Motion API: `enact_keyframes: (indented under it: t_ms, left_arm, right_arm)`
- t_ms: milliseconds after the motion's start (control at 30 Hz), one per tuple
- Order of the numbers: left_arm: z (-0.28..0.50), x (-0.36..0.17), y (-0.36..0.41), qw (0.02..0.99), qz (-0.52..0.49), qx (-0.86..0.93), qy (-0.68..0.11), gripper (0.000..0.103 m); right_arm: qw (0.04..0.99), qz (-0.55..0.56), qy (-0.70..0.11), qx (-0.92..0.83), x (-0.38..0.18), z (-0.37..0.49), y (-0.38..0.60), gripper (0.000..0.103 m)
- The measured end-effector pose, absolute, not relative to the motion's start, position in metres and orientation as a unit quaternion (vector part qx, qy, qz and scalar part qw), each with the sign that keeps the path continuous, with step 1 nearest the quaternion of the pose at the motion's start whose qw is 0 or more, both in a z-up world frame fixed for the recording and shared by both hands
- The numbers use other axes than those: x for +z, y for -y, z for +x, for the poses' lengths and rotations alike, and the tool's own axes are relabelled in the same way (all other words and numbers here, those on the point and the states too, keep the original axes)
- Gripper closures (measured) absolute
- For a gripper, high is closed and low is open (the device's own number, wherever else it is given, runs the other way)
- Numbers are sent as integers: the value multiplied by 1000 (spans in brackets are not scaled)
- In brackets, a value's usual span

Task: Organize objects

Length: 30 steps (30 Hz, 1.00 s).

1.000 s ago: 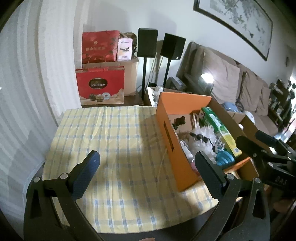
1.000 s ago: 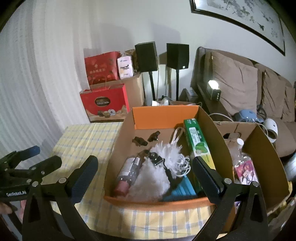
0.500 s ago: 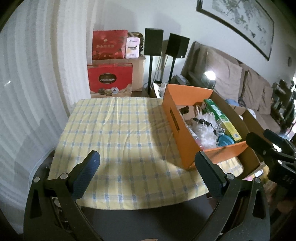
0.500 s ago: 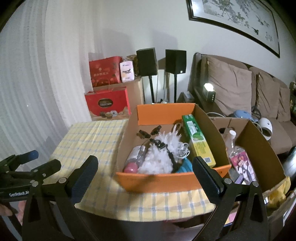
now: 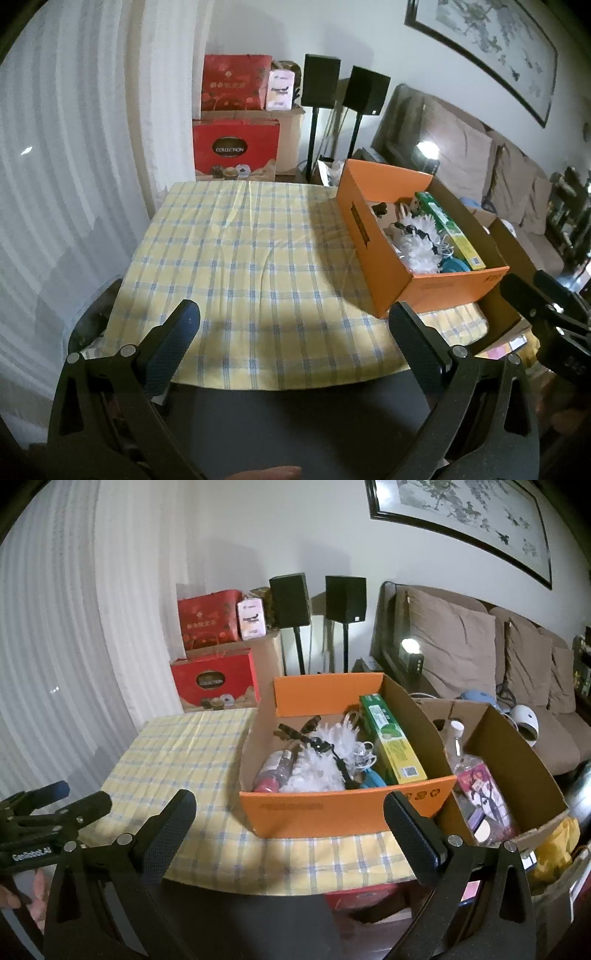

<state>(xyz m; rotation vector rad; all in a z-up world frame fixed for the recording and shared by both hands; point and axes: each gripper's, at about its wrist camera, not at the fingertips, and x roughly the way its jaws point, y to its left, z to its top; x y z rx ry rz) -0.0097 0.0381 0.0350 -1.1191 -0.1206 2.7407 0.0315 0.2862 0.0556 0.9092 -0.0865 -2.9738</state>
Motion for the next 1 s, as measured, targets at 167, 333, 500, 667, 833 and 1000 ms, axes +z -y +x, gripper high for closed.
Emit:
enact_keyframes:
  t_ms: [167, 333, 500, 667, 833, 1000]
  left_arm:
    - [-4, 31, -31, 81, -380, 921, 40, 1]
    - [-2, 30, -24, 77, -380, 921, 46, 1]
    - [0, 31, -20, 73, -376, 923, 48, 1]
    - [0, 31, -20, 74, -376, 922, 48, 1]
    - [2, 31, -20, 73, -377, 922, 46, 1]
    - [3, 31, -22, 69, -375, 923, 40, 2]
  right_arm:
    - [10, 293, 30, -956, 51, 38, -285, 0]
    - [10, 295, 22, -955, 49, 41, -280, 0]
    - [7, 293, 17, -956, 50, 43, -278, 0]
    - [4, 295, 19, -955, 49, 44, -278, 0]
    - [6, 297, 18, -955, 49, 44, -276, 0]
    - [6, 296, 19, -955, 49, 45, -275, 0]
